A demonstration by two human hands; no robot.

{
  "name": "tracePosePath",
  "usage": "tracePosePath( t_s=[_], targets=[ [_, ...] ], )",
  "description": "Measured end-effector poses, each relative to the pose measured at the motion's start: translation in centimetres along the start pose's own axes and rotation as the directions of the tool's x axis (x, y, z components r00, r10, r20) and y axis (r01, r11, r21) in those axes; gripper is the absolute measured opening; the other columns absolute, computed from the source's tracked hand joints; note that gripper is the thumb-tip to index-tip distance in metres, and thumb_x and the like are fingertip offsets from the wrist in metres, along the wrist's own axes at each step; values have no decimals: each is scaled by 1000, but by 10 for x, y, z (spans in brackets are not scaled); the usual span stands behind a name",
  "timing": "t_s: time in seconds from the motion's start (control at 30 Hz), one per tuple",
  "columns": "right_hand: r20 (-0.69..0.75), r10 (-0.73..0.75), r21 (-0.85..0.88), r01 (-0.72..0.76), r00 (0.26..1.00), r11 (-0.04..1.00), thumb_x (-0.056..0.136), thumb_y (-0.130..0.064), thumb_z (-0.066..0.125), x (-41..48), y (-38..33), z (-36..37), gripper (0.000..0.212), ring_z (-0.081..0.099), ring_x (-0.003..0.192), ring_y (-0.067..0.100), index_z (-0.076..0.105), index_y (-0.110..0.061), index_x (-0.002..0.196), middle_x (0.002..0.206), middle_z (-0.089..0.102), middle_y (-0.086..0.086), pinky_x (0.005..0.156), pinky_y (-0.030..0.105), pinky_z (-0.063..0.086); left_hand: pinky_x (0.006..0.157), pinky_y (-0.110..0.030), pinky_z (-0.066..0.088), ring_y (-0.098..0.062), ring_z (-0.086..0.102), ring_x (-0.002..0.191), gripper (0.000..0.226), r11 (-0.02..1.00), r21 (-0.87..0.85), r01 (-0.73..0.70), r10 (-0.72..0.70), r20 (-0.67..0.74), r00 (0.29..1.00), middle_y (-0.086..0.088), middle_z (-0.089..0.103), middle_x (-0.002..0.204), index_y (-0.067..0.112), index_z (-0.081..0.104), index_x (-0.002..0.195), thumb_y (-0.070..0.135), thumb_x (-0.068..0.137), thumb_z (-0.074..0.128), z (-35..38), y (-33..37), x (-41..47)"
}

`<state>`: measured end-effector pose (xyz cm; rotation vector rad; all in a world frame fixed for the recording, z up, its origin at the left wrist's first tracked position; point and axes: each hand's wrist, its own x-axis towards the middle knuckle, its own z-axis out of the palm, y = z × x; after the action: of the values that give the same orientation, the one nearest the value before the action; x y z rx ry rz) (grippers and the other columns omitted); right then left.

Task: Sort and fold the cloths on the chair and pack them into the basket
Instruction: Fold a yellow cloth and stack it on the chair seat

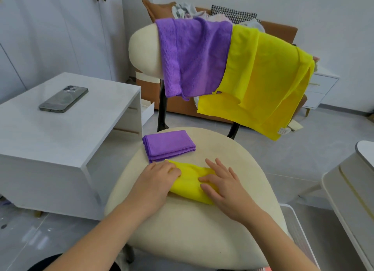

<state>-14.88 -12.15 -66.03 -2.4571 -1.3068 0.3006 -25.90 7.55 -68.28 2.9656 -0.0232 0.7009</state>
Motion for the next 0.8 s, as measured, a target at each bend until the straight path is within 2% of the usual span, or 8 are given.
tracePosePath(
  t_s=[0.1, 0.17, 0.33, 0.5, 0.6, 0.67, 0.73, 0.8],
  targets=[
    [35, 60, 84, -62, 998, 995, 98, -45, 36, 6, -6, -8, 34, 8, 146, 11, 59, -26, 114, 155, 25, -9, 118, 40, 9, 75, -31, 50, -27, 65, 91, 39, 999, -43, 16, -21, -112, 994, -7, 66, 99, 18, 71, 82, 7, 66, 37, -11, 1, 11],
    [-25, 87, 233, -79, 996, 969, 97, -29, 50, 9, -12, -21, 24, 23, 142, 12, 54, -25, 120, 149, 35, -8, 112, 27, 21, 75, -35, 49, -27, 57, 99, 37, 994, -112, -15, -5, -174, 985, -9, 60, 107, 19, 71, 82, 9, 73, 37, -24, 2, 21],
    [-109, -80, 375, 115, 991, 920, 82, -13, 70, 15, -38, -94, 82, 26, 136, -6, 23, -32, 146, 150, 29, -17, 106, 12, 24, 91, -36, 39, -24, 46, 119, 22, 927, -139, -347, 307, -250, 918, -2, 46, 123, 25, 71, 87, 19, 89, 50, -85, 17, 62],
    [-110, -238, 249, 259, 965, 933, 82, -11, 71, 12, -75, -173, 38, 55, 106, 2, 59, -15, 117, 117, 61, -5, 91, 15, 43, 96, -30, 35, -17, 45, 119, 10, 863, -225, -453, 362, -350, 864, 1, 46, 124, 24, 68, 88, 25, 89, 58, -148, 32, 95],
    [-126, -168, 257, 196, 978, 946, 85, -11, 68, 5, -88, -199, 22, 57, 87, 13, 62, -11, 106, 98, 63, 3, 81, 31, 49, 87, -17, 44, -4, 55, 105, 27, 783, -587, -209, 51, -274, 960, 0, 52, 118, 26, 53, 109, 7, 91, 53, -171, 37, 106],
    [-188, -100, 352, 162, 977, 922, 86, -11, 67, 2, -91, -211, 11, 54, 80, 12, 61, -13, 95, 88, 59, 2, 74, 30, 47, 77, -21, 50, -7, 62, 91, 29, 455, -886, 87, -158, 16, 987, -7, 60, 109, 23, 50, 119, 6, 95, 50, -182, 39, 109],
    [-261, -9, 489, 141, 965, 861, 85, -15, 68, -2, -93, -223, 12, 57, 86, 17, 61, -11, 94, 90, 60, 6, 78, 32, 47, 82, -31, 53, -16, 65, 95, 40, 127, -939, 320, -169, 297, 940, -6, 67, 107, 17, 54, 122, 42, 91, 54, -187, 39, 111],
    [-300, 104, 625, 113, 948, 772, 86, -17, 66, -6, -94, -237, 21, 62, 100, 26, 61, -10, 105, 106, 65, 13, 92, 42, 50, 84, -34, 55, -16, 67, 97, 75, 227, -906, 359, -156, 330, 931, 3, 70, 105, 25, 58, 113, 70, 55, 71, -190, 35, 114]
  ],
)
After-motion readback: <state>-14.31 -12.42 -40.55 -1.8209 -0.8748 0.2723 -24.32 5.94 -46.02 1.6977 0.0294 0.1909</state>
